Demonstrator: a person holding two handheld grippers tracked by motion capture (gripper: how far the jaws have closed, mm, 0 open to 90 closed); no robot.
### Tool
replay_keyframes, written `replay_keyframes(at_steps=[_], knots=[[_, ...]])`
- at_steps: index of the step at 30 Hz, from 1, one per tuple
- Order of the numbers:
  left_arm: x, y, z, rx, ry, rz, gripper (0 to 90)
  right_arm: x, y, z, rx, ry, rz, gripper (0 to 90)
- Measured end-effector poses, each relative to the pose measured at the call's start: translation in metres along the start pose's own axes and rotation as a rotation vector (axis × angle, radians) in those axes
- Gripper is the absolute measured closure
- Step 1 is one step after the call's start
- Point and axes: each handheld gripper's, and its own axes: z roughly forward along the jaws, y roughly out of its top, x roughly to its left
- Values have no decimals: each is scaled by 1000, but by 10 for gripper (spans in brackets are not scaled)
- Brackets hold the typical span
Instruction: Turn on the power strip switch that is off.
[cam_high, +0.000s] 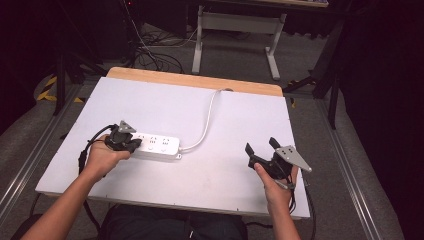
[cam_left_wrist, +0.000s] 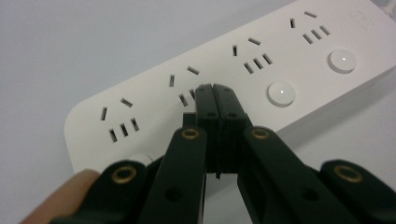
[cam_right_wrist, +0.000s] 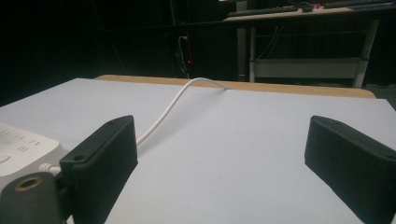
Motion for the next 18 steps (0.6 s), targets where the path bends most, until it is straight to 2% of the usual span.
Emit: replay_keyframes(at_steps=[18], knots=[[3,-1,0,-4,-18,-23,900,0,0,0,-1,-3,2,99]])
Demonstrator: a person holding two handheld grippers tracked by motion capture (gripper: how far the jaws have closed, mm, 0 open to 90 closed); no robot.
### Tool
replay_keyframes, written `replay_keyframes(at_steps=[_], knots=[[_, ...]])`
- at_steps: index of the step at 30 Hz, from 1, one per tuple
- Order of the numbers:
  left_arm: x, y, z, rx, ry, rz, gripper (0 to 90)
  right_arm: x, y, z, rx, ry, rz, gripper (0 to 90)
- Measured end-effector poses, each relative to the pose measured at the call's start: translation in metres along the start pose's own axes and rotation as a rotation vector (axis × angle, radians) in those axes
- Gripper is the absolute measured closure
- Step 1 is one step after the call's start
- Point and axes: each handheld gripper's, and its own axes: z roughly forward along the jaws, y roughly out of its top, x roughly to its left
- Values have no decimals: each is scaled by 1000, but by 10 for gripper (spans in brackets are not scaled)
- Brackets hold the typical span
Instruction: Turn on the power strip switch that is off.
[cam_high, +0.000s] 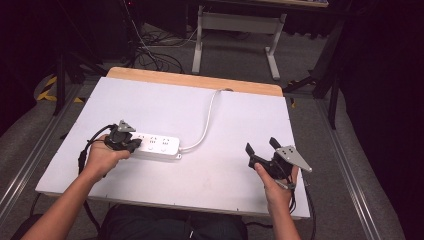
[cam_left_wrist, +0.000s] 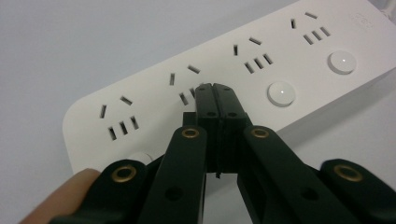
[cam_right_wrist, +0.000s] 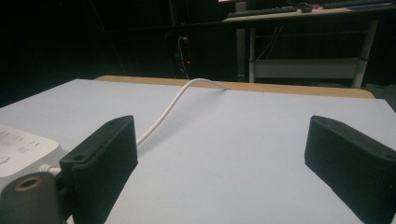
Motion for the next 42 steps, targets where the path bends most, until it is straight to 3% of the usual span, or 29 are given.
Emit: replay_keyframes(at_steps=[5,14,42], knots=[[1,0,0,0,-7,-8,900,0,0,0,2,1,0,99],[-1,1,0,-2,9,18,900,1,0,3,6,6,-6,99],[-1,0,0,-8,11,5,900,1,0,3,1,8,-8,99]])
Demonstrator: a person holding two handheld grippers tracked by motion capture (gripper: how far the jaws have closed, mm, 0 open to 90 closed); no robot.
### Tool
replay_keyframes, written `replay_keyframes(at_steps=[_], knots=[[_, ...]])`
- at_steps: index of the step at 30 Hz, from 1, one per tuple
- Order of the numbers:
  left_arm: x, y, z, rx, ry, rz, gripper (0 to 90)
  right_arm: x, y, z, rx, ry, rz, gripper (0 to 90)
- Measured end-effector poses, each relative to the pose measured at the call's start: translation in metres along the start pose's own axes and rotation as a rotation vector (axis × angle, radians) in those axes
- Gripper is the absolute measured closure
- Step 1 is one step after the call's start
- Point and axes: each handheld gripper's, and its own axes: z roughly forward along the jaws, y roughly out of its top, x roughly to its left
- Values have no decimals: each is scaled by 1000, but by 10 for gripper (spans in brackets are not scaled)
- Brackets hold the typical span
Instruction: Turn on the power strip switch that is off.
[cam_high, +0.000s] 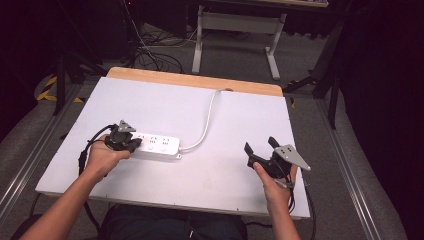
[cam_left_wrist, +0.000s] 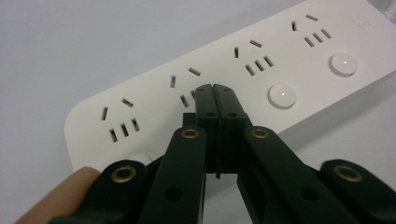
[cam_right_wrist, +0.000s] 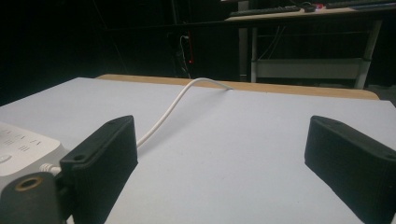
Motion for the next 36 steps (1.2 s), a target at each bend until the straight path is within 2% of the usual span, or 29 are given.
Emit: replay_keyframes(at_steps=[9,17,21,23,24,26,36], knots=[[-1,0,0,-15,20,7,900,1,0,0,1,4,-1,99],[-1,0,-1,-29,13,4,894,0,0,0,1,2,0,99],[2,1,-6,-66,7,-33,876,0,0,0,-1,2,1,98],[7,2,-13,-115,9,-61,878,-1,0,0,-2,1,4,99],[7,2,-13,-115,9,-61,880,-1,0,0,-2,1,4,99],[10,2,-20,-157,22,-84,890,-1,1,-1,-3,-1,7,99],[13,1,-24,-185,40,-116,900,2,1,-1,-4,2,1,99]])
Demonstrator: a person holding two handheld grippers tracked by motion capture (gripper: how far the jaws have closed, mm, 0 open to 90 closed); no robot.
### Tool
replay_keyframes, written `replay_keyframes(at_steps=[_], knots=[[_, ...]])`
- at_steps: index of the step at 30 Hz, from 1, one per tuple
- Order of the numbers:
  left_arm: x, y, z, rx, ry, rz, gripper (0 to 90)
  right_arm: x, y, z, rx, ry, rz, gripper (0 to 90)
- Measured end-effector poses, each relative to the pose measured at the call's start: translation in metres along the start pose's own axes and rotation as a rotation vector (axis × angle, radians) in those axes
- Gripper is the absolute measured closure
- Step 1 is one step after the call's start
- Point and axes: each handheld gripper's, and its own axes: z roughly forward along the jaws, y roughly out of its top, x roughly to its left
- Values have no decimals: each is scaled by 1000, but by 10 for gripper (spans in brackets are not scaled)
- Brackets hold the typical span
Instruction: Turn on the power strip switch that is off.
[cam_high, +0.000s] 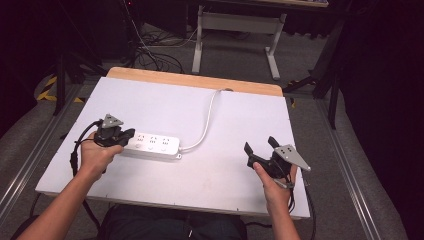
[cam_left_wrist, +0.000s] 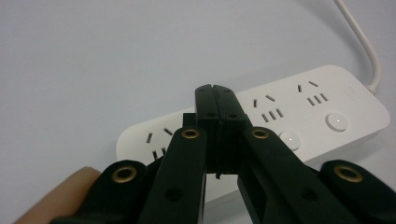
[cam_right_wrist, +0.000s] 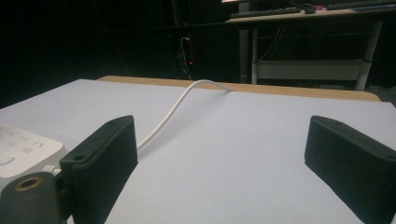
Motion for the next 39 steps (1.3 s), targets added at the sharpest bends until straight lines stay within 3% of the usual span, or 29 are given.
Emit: replay_keyframes(at_steps=[9,21,24,26,39], knots=[[7,2,-9,-101,55,-47,900,-2,0,-1,1,-1,1,99],[11,1,-21,-259,113,-60,890,1,0,1,2,3,-2,99],[11,0,-22,-295,119,-52,844,1,0,1,1,5,-3,99],[12,0,-22,-305,121,-38,835,1,0,1,0,6,-2,99],[15,-2,-27,-341,138,-50,716,1,0,4,2,10,0,100]])
